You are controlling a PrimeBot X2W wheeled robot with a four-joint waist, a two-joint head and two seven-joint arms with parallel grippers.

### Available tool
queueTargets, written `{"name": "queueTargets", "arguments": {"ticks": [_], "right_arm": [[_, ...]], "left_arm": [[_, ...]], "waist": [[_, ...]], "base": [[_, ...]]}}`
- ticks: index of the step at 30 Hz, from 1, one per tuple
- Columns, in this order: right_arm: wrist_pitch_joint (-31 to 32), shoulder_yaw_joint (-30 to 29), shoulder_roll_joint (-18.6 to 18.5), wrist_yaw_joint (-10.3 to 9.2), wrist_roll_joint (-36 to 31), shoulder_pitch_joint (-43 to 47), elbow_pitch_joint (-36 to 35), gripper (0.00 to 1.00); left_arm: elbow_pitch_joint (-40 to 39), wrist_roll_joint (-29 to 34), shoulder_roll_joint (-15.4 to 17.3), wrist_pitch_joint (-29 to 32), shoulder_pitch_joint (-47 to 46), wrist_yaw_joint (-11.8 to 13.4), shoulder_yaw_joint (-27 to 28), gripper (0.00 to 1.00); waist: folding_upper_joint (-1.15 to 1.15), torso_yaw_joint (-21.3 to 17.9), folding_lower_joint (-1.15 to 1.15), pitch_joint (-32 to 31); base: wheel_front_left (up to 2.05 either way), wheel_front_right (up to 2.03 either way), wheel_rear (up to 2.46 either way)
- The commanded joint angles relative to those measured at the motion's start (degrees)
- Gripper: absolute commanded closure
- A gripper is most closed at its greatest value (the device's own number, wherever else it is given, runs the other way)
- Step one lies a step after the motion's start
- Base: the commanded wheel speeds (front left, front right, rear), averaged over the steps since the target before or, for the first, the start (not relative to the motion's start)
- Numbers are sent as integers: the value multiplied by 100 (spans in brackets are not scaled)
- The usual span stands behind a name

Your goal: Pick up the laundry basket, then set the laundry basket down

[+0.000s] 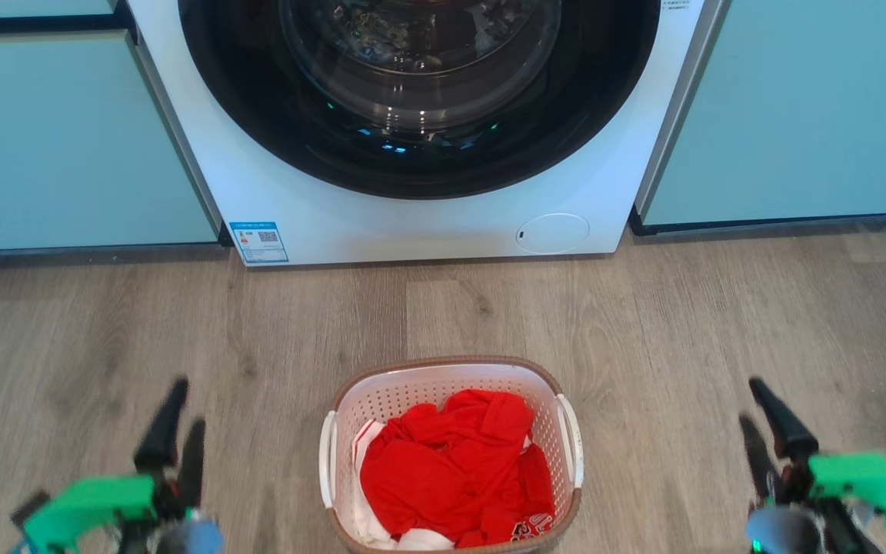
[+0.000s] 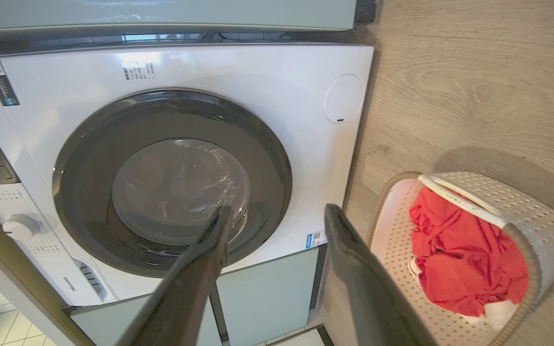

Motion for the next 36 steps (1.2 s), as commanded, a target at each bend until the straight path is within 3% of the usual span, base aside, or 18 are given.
{"name": "queueTargets", "arguments": {"ticks": [1,18,28,36], "right_arm": [[-36,7,-10,0,-23,-49,-93,0],[-307,-57,-19,2,-492,-94,-292,0],[-474,-110,-25,3,-1249,-194,-519,0],[-609,-47,-30,4,-2254,-319,-875,0]], "left_arm": [[-60,31,13,-38,-70,-1,1,0],[-91,513,22,-306,-190,-7,134,0],[-267,1081,27,-473,-301,-10,339,0],[-579,1650,31,-608,-380,93,401,0]], "waist": [[0,-1,0,-1],[0,9,0,-14],[0,41,0,-17],[0,75,0,-15]], "base": [[0,0,0],[0,0,0],[0,0,0],[0,0,0]]}}
